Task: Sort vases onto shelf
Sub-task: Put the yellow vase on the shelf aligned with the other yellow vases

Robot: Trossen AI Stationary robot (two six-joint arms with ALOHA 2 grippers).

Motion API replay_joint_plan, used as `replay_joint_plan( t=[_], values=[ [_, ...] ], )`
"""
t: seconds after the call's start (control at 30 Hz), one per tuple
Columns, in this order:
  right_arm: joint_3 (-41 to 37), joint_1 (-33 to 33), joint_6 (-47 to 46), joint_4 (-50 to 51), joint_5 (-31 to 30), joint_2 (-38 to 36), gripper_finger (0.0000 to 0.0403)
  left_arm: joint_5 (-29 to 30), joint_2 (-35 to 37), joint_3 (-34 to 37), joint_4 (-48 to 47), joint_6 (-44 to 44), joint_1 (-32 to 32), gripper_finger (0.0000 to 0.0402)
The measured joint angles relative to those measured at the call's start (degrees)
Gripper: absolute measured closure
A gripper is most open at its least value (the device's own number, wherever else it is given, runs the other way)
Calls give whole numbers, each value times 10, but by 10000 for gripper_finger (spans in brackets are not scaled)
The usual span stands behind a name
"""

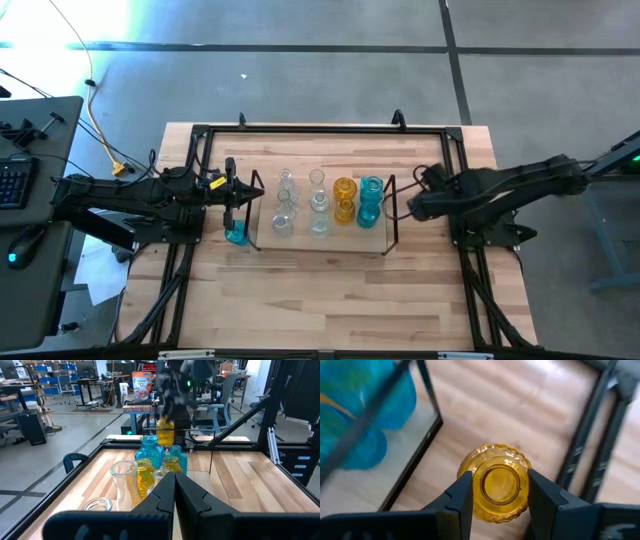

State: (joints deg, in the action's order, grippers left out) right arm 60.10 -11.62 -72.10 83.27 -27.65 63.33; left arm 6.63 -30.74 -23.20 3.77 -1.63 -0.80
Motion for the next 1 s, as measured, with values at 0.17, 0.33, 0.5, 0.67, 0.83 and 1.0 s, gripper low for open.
replay_joint_plan(
  t=[0.17, 0.33, 0.5, 0.67, 0.83, 1.0],
  values=[
    [109, 1, 9, 66, -65, 5, 288, 0, 0, 0, 0, -1, 0, 402],
    [204, 15, 77, 68, -130, 25, 288, 0, 0, 0, 0, -1, 0, 402],
    [298, 28, 165, 68, -166, 69, 288, 0, 0, 0, 0, -1, 0, 402],
    [372, 17, 297, 25, -141, 138, 288, 0, 0, 0, 0, -1, 0, 401],
    [399, -16, 405, -78, -27, 226, 288, 0, 0, 0, 0, -1, 0, 402],
    [403, -52, 421, -134, 54, 308, 288, 0, 0, 0, 0, -2, 0, 402]
  ],
)
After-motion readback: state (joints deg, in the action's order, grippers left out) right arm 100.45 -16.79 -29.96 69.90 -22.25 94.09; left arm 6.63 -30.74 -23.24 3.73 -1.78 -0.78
